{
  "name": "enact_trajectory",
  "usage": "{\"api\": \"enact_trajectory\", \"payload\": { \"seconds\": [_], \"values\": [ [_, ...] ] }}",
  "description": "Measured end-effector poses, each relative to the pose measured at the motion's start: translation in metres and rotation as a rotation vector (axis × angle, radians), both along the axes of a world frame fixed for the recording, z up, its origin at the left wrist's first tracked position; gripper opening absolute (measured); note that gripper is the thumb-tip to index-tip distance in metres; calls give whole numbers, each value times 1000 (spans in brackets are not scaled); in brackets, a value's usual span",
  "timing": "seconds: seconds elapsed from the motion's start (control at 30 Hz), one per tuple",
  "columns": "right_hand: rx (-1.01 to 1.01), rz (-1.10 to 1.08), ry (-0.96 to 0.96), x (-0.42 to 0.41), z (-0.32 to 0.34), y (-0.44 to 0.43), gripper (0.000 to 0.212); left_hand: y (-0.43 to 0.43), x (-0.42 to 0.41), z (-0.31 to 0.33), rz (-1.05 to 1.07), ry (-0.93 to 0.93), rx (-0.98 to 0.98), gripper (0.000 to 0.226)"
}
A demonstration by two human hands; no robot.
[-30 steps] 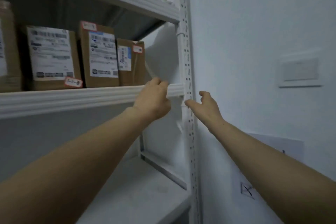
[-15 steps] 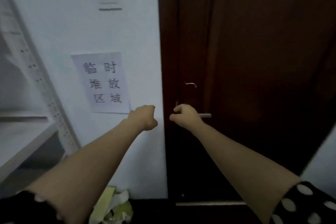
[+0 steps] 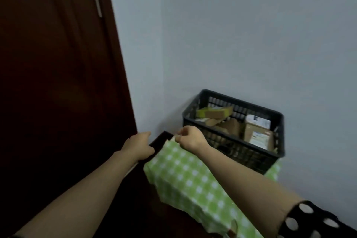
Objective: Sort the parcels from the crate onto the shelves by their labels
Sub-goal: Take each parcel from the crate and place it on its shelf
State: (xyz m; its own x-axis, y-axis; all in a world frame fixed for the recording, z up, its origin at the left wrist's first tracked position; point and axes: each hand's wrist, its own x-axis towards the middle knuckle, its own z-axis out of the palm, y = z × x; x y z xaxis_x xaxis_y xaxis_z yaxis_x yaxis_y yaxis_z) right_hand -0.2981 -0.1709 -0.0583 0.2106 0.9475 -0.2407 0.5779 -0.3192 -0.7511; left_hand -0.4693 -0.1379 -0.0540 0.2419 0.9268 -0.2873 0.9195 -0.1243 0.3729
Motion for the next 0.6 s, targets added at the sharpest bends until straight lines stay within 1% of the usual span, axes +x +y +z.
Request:
{"api": "enact_trajectory", "payload": {
  "seconds": [0.17, 0.3, 0.4, 0.53, 0.6],
  "values": [
    [-34, -161, 22, 107, -18, -9, 34, 33, 112, -17, -194, -29, -11, 49],
    [-53, -309, 11, 171, -34, 2, 26, 74, 182, -33, -301, -65, -30, 43],
    [-59, -390, 20, 208, -46, 27, 26, 114, 228, -47, -364, -75, -7, 39],
    [-61, -533, 108, 249, -59, 83, 32, 177, 285, -74, -398, -57, 34, 51],
    [-66, -589, 141, 267, -63, 111, 33, 209, 311, -86, -416, -55, 34, 49]
  ]
}}
